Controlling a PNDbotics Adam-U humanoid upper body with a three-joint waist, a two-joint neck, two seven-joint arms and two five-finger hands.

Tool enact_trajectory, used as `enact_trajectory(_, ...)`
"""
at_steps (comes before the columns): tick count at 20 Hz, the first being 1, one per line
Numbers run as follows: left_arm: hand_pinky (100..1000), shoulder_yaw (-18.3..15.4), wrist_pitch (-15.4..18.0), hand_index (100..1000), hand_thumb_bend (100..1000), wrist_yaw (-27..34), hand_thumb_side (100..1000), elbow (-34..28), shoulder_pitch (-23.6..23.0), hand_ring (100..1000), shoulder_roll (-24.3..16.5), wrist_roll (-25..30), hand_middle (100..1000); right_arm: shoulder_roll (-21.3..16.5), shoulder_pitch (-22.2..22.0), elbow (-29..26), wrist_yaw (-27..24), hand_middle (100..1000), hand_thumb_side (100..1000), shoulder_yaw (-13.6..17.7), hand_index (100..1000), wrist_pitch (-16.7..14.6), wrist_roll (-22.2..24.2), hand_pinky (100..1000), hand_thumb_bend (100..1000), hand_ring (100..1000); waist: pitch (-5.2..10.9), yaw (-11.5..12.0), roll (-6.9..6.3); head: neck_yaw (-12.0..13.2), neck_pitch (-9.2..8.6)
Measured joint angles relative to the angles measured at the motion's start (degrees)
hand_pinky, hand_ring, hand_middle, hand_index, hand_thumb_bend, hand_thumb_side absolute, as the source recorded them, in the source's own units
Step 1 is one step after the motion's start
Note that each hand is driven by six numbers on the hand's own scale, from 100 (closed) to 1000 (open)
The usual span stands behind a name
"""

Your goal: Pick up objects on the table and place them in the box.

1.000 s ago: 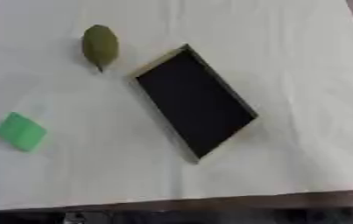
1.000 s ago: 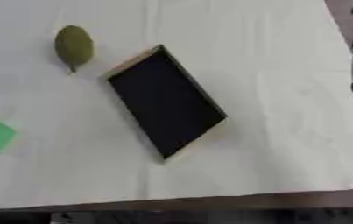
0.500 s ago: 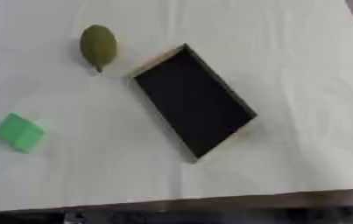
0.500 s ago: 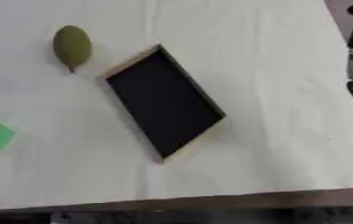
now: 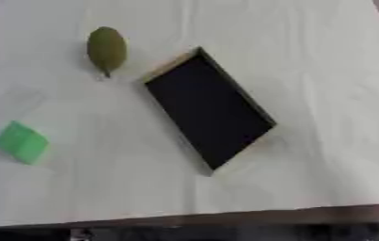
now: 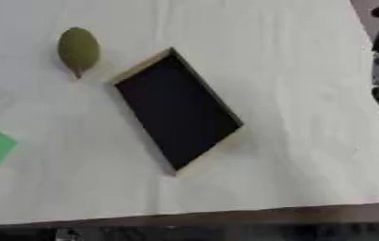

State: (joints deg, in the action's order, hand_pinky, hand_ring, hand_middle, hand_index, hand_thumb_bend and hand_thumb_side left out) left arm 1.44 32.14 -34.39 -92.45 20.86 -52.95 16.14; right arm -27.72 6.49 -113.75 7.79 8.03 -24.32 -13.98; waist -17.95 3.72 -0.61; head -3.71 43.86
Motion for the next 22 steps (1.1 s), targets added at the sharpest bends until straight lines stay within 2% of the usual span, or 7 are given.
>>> enact_trajectory(3,921,0.9,1.7,947,585,-1.4,100,1.0,1.4,891,-0.4,2.7,872,-0.1,0.0,0.0,0.0,597,583,0.0,898,0.1,0.1,893,100,870,0.00,0.0,0.00,0.0,0.00)
enact_trajectory(7,921,1.7,2.7,945,558,-1.9,100,1.3,2.9,895,-0.5,6.6,877,-0.1,0.0,0.0,0.0,595,584,-0.2,898,0.3,0.3,892,100,870,0.01,0.1,-0.05,0.0,0.00)
enact_trajectory(13,920,3.3,2.7,938,570,-1.0,100,2.2,4.0,890,-1.5,12.0,862,-0.1,0.0,0.0,-0.1,594,585,-0.3,899,0.5,0.5,892,100,870,0.02,0.2,-0.10,0.2,0.00)
enact_trajectory(15,919,3.8,2.1,924,606,-0.1,100,2.3,4.3,883,-1.5,13.1,842,-0.1,0.0,0.0,-0.1,593,585,-0.4,899,0.6,0.6,892,100,870,0.02,0.2,-0.10,0.3,0.00)
enact_trajectory(17,919,4.4,1.3,920,618,1.1,122,2.3,4.3,882,-1.7,13.9,838,-0.1,0.0,0.0,-0.2,593,585,-0.4,899,0.6,0.7,892,100,871,0.02,0.2,-0.11,0.3,0.00)
enact_trajectory(18,918,4.6,0.9,918,635,1.8,170,2.3,4.3,881,-1.9,14.3,835,-0.1,0.0,0.0,-0.3,593,585,-0.5,899,0.7,0.7,892,100,871,0.02,0.2,-0.12,0.4,0.00)
enact_trajectory(22,915,5.2,-0.9,915,649,4.5,244,2.2,4.3,876,-2.5,16.1,828,-0.1,0.1,0.0,-0.4,592,587,-0.7,900,0.8,0.8,893,100,872,0.02,0.2,-0.34,0.4,0.00)
